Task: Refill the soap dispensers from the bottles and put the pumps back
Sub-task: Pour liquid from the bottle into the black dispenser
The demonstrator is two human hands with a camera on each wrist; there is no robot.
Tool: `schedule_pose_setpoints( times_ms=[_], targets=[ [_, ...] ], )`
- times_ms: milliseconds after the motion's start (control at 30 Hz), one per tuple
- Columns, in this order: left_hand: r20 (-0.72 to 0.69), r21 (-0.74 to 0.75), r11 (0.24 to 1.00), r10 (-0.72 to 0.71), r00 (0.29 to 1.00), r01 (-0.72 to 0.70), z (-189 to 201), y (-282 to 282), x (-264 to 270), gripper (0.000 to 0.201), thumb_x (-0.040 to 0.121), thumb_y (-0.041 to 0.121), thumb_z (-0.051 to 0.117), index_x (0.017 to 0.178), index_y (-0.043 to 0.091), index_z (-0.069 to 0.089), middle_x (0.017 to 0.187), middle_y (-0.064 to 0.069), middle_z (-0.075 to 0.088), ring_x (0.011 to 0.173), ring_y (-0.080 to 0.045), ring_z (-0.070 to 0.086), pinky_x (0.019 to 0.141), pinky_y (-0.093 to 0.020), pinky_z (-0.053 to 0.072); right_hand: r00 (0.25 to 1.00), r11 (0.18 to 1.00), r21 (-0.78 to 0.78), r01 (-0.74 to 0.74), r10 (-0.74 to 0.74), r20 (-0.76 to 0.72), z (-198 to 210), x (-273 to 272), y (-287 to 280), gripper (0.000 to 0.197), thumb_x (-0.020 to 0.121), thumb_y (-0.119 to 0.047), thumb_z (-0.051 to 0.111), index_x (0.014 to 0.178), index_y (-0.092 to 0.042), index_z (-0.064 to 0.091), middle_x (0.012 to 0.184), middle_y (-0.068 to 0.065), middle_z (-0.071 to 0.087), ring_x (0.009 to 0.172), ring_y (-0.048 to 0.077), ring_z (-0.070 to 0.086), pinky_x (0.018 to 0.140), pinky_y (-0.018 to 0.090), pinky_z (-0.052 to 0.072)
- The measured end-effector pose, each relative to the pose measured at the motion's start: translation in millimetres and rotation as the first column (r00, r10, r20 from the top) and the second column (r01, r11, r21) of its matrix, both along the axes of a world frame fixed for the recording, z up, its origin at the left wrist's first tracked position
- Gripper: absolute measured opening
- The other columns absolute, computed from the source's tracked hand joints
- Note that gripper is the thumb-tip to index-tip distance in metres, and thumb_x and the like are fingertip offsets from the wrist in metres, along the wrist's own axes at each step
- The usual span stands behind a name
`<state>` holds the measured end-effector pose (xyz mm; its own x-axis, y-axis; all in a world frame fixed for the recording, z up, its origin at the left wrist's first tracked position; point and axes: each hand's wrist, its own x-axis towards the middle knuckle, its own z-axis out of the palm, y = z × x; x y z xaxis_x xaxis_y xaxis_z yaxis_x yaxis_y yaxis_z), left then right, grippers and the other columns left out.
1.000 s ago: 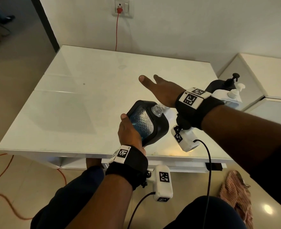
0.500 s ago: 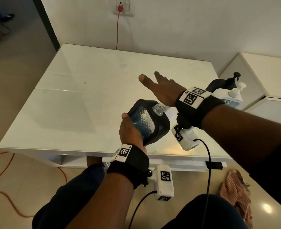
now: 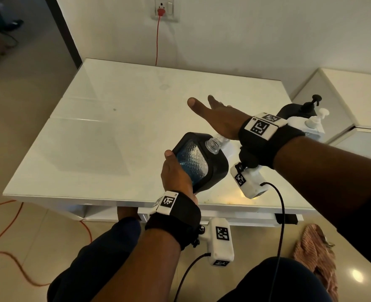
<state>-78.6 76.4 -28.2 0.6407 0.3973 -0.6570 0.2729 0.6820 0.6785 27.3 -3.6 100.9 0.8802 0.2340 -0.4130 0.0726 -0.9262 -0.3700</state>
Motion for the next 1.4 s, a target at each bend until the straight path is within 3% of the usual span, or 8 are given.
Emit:
schedule_pose_setpoints(
  times_ms=[133,267,367,533,767,1000,1167,1400],
  targets=[
    [-0.017,-0.013,1.000,-0.007,1.000,0.006,3.1,1.9,0.7,0.071,0.073,0.086,0.043,0.121,0.039,0.064,0.130,-0.008,0.068,0.115,-0.036,0.067,0.103,-0.058,0.055,1.000,1.000,-0.020,0.011,-0.011,0.006,-1.0,-1.2,1.8,0.108,0.079,-0.094,0.014,0.162,-0.027,-0.004,0.170,0.009,-0.002,0.156,0.033,-0.008,0.122,0.060,-0.004],
    [0.004,0.005,1.000,-0.009,1.000,0.009,4.7,2.2,0.0,0.049,0.096,0.076,0.040,0.118,0.038,0.061,0.130,-0.009,0.068,0.115,-0.036,0.067,0.103,-0.058,0.054,1.000,1.000,-0.024,-0.007,0.007,-0.010,2.3,0.6,1.2,0.109,0.077,-0.095,0.011,0.162,-0.027,-0.007,0.170,0.010,-0.003,0.155,0.034,-0.008,0.121,0.061,-0.005],
    [-0.017,0.025,1.000,-0.011,1.000,0.012,2.8,1.5,0.2,0.061,0.075,0.085,0.041,0.112,0.040,0.061,0.131,-0.008,0.067,0.116,-0.036,0.066,0.104,-0.057,0.054,1.000,1.000,-0.006,-0.009,0.009,-0.020,6.0,0.2,0.7,0.107,0.080,-0.092,0.011,0.162,-0.025,-0.006,0.170,0.011,-0.002,0.155,0.035,-0.007,0.120,0.059,-0.005],
    [-0.025,0.026,1.000,0.000,1.000,0.000,-0.2,0.4,0.4,0.063,0.073,0.085,0.040,0.112,0.040,0.061,0.132,-0.008,0.066,0.117,-0.036,0.065,0.104,-0.058,0.053,1.000,0.999,-0.032,0.004,-0.004,0.018,-0.1,-0.6,0.5,0.107,0.081,-0.092,0.014,0.162,-0.024,-0.003,0.170,0.011,0.001,0.156,0.035,-0.004,0.122,0.060,-0.002],
    [-0.009,0.004,1.000,-0.006,1.000,0.006,1.7,2.7,-0.4,0.040,0.102,0.070,0.039,0.115,0.038,0.060,0.130,-0.009,0.066,0.116,-0.036,0.065,0.104,-0.058,0.054,1.000,1.000,0.000,0.004,-0.004,-0.010,1.5,0.1,1.0,0.108,0.079,-0.093,0.012,0.162,-0.025,-0.005,0.170,0.011,-0.001,0.156,0.034,-0.007,0.121,0.058,-0.004],
    [-0.033,0.040,0.999,-0.006,0.999,0.007,2.0,0.6,-0.5,0.064,0.071,0.088,0.041,0.108,0.040,0.061,0.131,-0.008,0.067,0.118,-0.036,0.065,0.106,-0.058,0.053,0.999,1.000,-0.007,0.028,-0.028,0.021,3.3,-1.7,1.2,0.106,0.082,-0.092,0.016,0.162,-0.025,-0.004,0.169,0.011,-0.002,0.155,0.034,-0.009,0.121,0.059,-0.003],
    [-0.028,-0.022,1.000,-0.005,1.000,0.004,1.4,2.5,0.2,0.043,0.103,0.069,0.038,0.119,0.034,0.059,0.132,-0.010,0.065,0.118,-0.037,0.064,0.106,-0.059,0.053,1.000,0.999,-0.042,0.020,-0.019,0.024,1.8,-3.7,3.7,0.106,0.081,-0.092,0.016,0.162,-0.027,-0.005,0.169,0.011,-0.003,0.155,0.034,-0.009,0.120,0.060,-0.003],
    [-0.031,-0.006,1.000,-0.006,0.999,0.006,-0.8,3.0,2.2,0.044,0.101,0.072,0.038,0.117,0.037,0.059,0.133,-0.010,0.065,0.118,-0.038,0.064,0.107,-0.058,0.052,1.000,1.000,-0.014,0.011,-0.011,0.000,6.2,0.7,4.2,0.106,0.081,-0.092,0.014,0.162,-0.026,-0.006,0.169,0.012,-0.004,0.155,0.034,-0.011,0.120,0.059,-0.006]
  ],
)
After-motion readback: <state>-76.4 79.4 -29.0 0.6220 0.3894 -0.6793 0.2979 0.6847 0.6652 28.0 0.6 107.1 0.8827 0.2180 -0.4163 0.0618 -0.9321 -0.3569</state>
